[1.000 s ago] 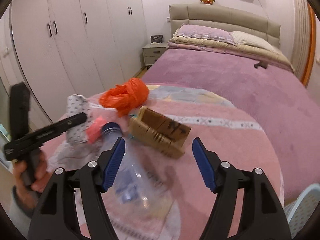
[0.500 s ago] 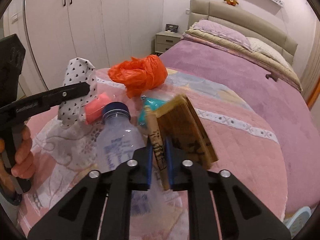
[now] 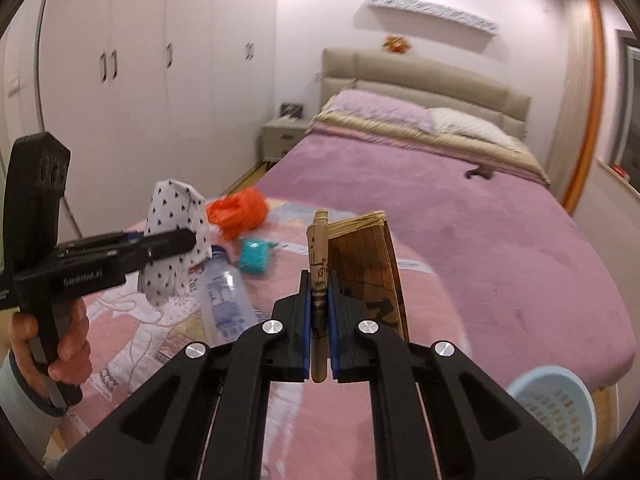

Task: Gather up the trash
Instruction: 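Carry the cardboard piece over the blue basket and open the right tool to drop it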

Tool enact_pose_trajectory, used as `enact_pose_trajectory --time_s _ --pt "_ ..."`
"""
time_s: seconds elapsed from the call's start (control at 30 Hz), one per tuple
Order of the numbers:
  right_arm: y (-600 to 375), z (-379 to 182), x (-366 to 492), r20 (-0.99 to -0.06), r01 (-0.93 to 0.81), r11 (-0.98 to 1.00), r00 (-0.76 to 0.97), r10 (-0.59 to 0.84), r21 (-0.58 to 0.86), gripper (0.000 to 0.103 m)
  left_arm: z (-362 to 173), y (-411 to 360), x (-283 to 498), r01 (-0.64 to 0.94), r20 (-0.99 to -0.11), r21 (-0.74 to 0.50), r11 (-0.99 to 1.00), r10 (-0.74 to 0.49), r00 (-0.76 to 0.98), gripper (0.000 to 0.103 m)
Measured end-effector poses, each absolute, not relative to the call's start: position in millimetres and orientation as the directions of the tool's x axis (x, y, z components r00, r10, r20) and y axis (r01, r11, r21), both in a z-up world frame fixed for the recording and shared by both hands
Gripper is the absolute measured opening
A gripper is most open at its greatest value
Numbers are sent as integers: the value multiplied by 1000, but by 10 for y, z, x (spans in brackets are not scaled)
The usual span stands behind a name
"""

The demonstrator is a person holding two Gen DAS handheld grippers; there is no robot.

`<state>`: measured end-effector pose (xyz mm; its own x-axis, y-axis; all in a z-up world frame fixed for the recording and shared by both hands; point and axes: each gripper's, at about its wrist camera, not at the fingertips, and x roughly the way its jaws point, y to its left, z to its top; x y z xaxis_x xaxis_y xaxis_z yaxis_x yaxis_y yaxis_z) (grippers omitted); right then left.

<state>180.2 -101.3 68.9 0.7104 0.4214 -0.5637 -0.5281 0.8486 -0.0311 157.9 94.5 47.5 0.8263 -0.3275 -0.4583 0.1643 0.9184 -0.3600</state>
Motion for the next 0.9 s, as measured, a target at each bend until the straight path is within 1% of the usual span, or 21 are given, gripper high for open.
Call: enact_pose_trajectory --time_s 0.1,0.23,0.33,0.43,0.57,0.67,0.9 --pt "-1323 811 1704 -540 -484 875 740 401 -13 5 598 590 1547 228 -449 -327 917 -363 817 31" --pt "-1803 936 1609 -508 -410 912 784 357 8 5 731 -17 1574 334 -442 -299 894 -440 782 31" --pt "-2185 964 1579 -499 -343 938 807 315 37 5 757 -457 1623 399 -451 -278 873 -486 749 31" --pt "-2571 934 1585 -500 -276 958 820 278 80 5 712 -865 1702 454 -472 -282 845 -535 701 31" --pt "-3092 802 1624 -519 -177 974 824 227 145 5 578 -1285 1847 493 -510 -316 811 -583 632 31" --pt "-3405 673 1662 -543 -130 969 809 225 208 5 455 -1570 1946 517 -536 -336 787 -611 582 31" --pt "-3849 281 1771 -620 -14 962 762 187 273 5 220 -2032 2109 546 -593 -331 770 -620 514 32"
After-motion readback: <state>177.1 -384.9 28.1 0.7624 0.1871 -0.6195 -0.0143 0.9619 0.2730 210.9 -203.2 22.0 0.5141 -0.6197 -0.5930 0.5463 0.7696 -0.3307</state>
